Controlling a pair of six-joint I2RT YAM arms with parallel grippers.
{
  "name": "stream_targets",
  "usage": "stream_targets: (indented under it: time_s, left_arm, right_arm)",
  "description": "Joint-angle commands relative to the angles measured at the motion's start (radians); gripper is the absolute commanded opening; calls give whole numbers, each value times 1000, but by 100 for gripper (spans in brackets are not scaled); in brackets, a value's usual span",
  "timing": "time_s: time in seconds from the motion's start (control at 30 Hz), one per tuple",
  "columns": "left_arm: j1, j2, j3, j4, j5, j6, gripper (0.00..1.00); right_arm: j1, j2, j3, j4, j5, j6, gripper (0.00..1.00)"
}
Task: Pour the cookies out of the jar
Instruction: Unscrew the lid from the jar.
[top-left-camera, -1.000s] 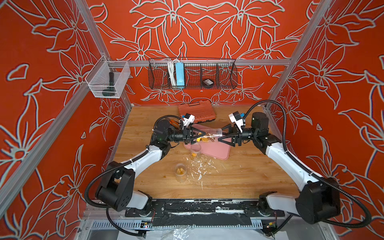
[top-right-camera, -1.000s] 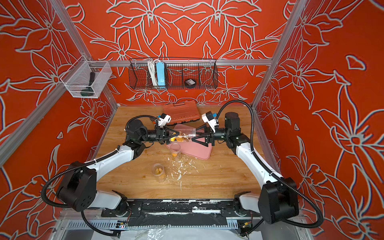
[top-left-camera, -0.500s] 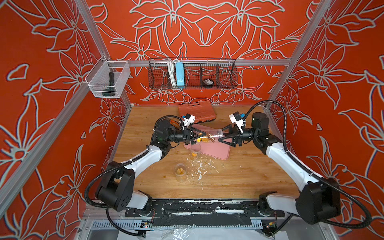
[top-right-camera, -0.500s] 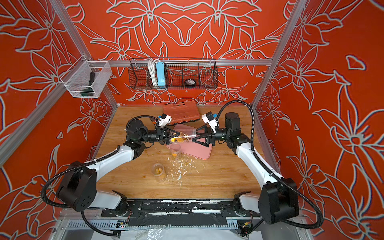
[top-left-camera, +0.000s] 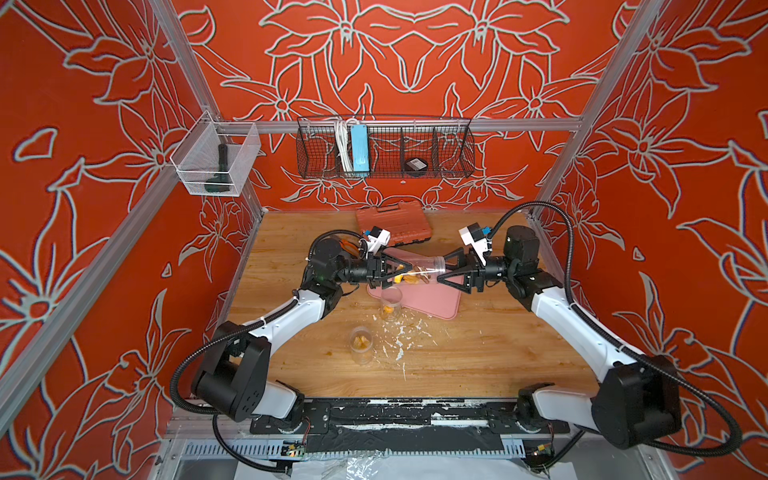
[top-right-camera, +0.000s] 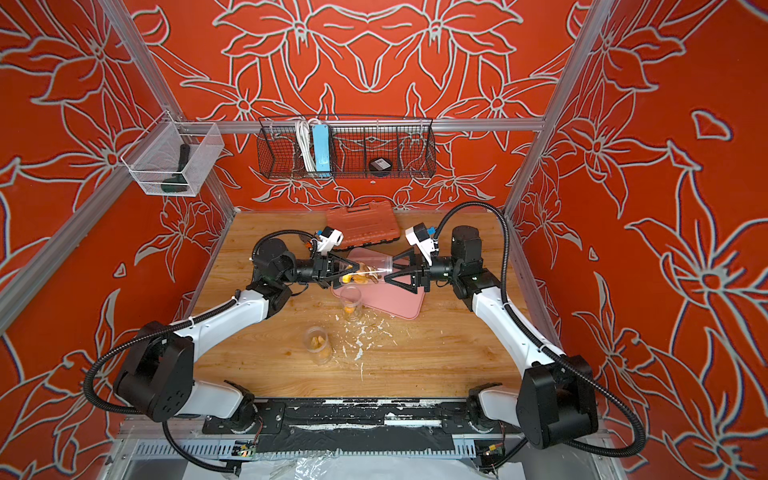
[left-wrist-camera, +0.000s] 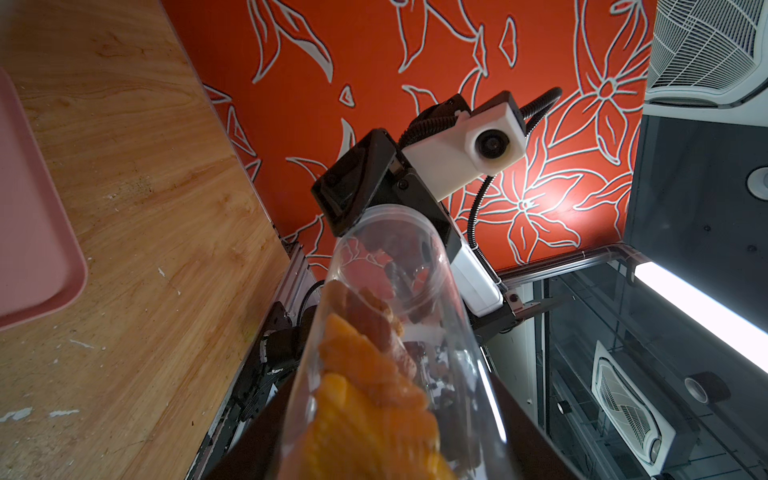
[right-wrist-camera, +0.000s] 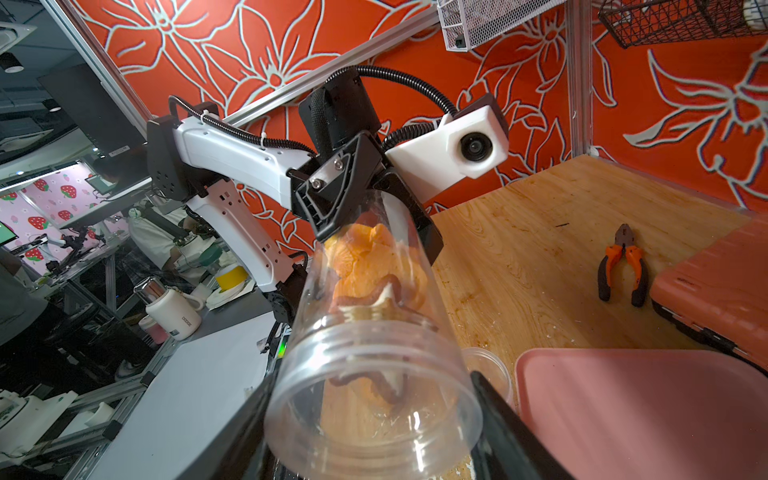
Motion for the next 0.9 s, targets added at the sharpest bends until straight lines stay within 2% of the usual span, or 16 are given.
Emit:
stream_targets:
  time_s: [0.0, 0.5, 0.87]
  left_arm:
    - [46, -25, 22, 58, 102, -38, 59]
    - [45, -21, 18, 64, 102, -38, 59]
    - [42, -21, 16, 62, 101, -35, 59]
  right_arm:
    - [-87, -3, 6, 87, 84, 30, 64]
    - [-25, 35, 45, 87, 125, 74, 70]
    - [14, 51, 79, 48, 136, 44, 76]
